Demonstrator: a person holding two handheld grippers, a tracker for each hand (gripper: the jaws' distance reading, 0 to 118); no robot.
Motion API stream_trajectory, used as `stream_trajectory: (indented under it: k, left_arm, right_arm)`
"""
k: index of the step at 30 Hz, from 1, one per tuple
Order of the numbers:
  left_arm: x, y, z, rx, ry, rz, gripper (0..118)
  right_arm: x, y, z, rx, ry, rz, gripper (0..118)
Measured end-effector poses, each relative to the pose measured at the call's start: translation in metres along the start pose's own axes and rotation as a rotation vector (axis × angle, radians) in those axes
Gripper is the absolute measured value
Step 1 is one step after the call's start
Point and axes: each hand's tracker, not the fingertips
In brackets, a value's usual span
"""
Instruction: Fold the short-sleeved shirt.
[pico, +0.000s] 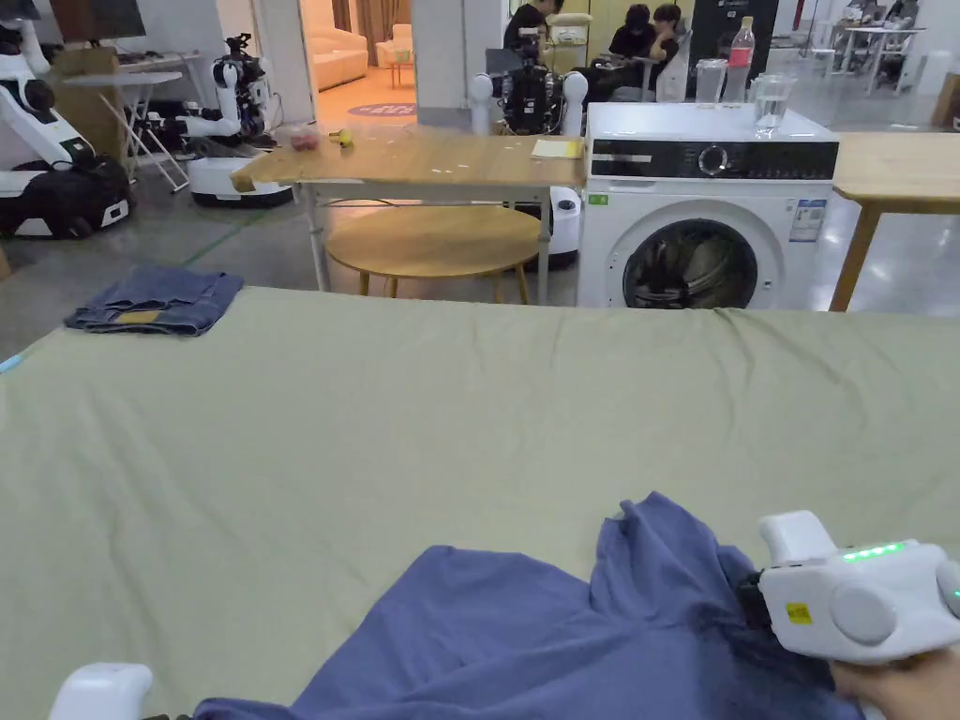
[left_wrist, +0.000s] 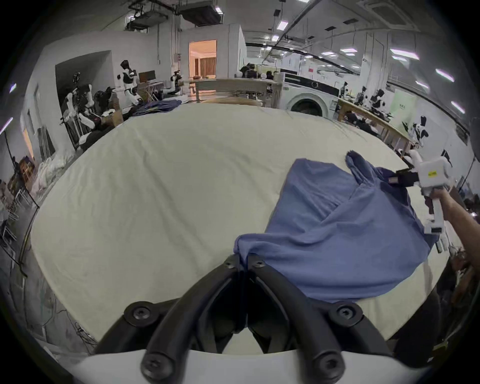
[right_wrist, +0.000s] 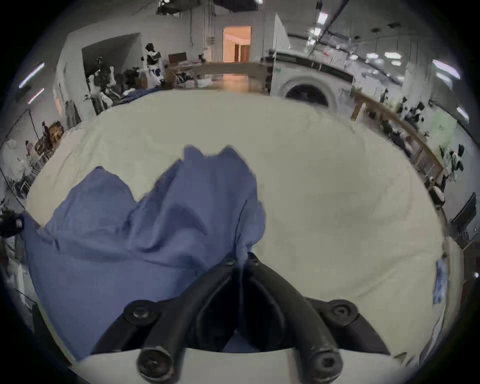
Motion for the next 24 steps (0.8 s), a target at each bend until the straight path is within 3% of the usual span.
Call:
stream_trajectory:
  k: [3, 8, 13, 24]
  left_arm:
    - [0.004, 0.02, 0.006, 0.044, 0.008, -0.005, 0]
    - [0.017, 0.084, 0.015, 0.166, 0.045, -0.02, 0]
    - [0.04, 0.178, 0.038, 0.309, 0.079, -0.052, 0]
    - [0.086, 0.375, 0.086, 0.569, 0.255, -0.151, 0]
  right_arm:
    - [0.009, 0.006, 0.059, 0.127, 0.003, -0.074, 0]
    - [0.024, 0.047, 0.152, 0.308, -0.084, -0.062, 0]
    - [0.052, 0.11, 0.232, 0.457, -0.103, -0.116, 0]
    - [0.087, 0.239, 0.341, 0.74, -0.208, -0.154, 0]
